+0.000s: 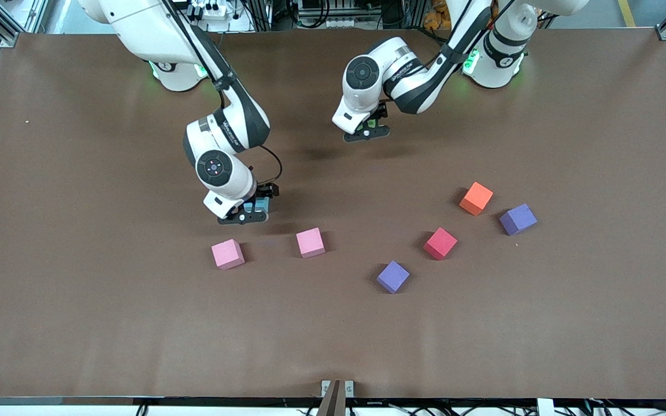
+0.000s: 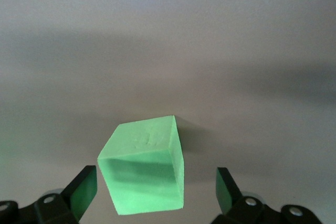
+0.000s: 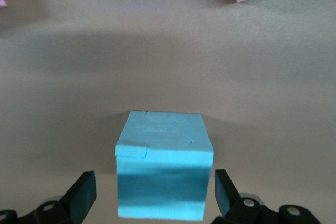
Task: Arrange blocks into number 1
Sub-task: 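Grasp the green block with the left gripper while the right gripper descends, then grasp the cyan block with the right gripper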
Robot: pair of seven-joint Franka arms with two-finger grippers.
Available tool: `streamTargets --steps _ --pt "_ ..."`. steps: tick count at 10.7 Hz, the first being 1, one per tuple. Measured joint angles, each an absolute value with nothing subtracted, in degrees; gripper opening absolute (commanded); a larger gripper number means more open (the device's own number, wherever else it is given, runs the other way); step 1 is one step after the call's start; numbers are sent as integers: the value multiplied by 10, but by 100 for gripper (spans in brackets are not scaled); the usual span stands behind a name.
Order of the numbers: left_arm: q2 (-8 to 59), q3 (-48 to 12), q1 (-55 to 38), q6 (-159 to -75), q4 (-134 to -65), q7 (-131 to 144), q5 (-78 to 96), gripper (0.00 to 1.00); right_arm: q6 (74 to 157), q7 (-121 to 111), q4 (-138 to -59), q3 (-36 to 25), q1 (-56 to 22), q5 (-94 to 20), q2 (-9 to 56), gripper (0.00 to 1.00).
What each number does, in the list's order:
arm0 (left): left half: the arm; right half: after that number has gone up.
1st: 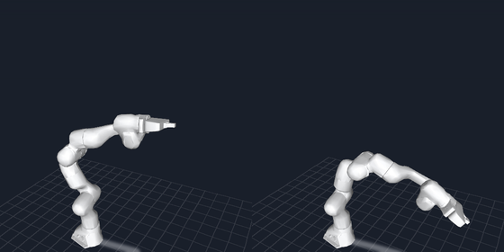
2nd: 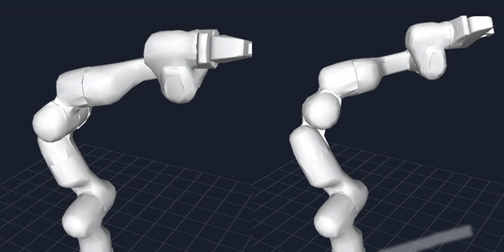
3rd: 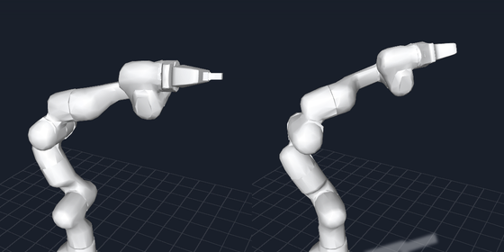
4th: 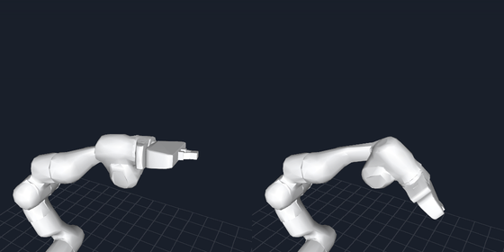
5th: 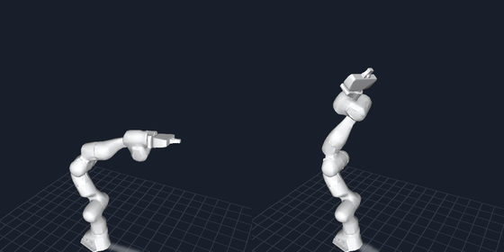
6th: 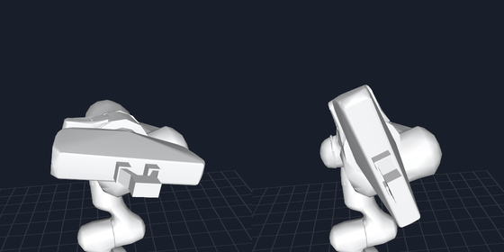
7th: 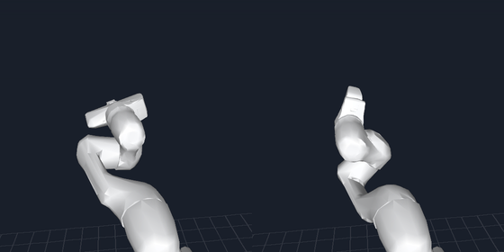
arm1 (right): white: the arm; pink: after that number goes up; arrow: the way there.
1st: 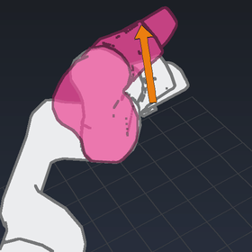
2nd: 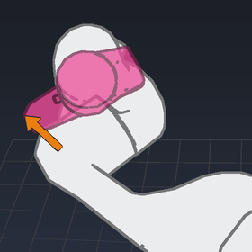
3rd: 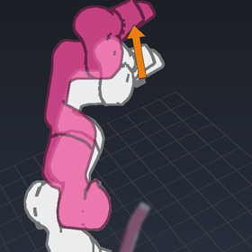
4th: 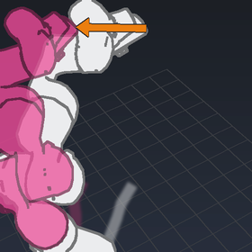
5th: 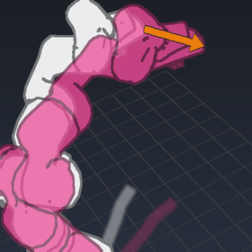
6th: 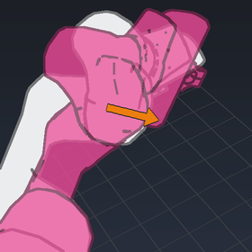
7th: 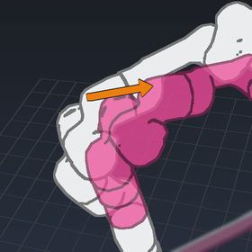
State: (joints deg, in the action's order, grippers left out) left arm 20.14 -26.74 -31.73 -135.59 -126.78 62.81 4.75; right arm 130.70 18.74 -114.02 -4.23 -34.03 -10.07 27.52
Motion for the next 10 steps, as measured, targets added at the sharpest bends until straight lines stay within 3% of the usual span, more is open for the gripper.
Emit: streamTargets --steps 4,5,6,7,10 --pt "207 -269 -317 -1386 -1298 628 48 100 1319 187 -1140 -43 -341 -101 289 72" --pt "207 -270 -317 -1387 -1300 628 48 81 1319 187 -1141 -43 -341 -101 289 67" --pt "208 -271 -317 -1391 -1301 628 48 32 1320 187 -1143 -43 -341 -101 290 60" --pt "211 -272 -317 -1398 -1302 628 48 0 1323 187 -1147 -43 -341 -101 290 57" --pt "216 -292 -318 -1426 -1302 624 40 0 1329 187 -1148 -44 -341 -101 287 57"
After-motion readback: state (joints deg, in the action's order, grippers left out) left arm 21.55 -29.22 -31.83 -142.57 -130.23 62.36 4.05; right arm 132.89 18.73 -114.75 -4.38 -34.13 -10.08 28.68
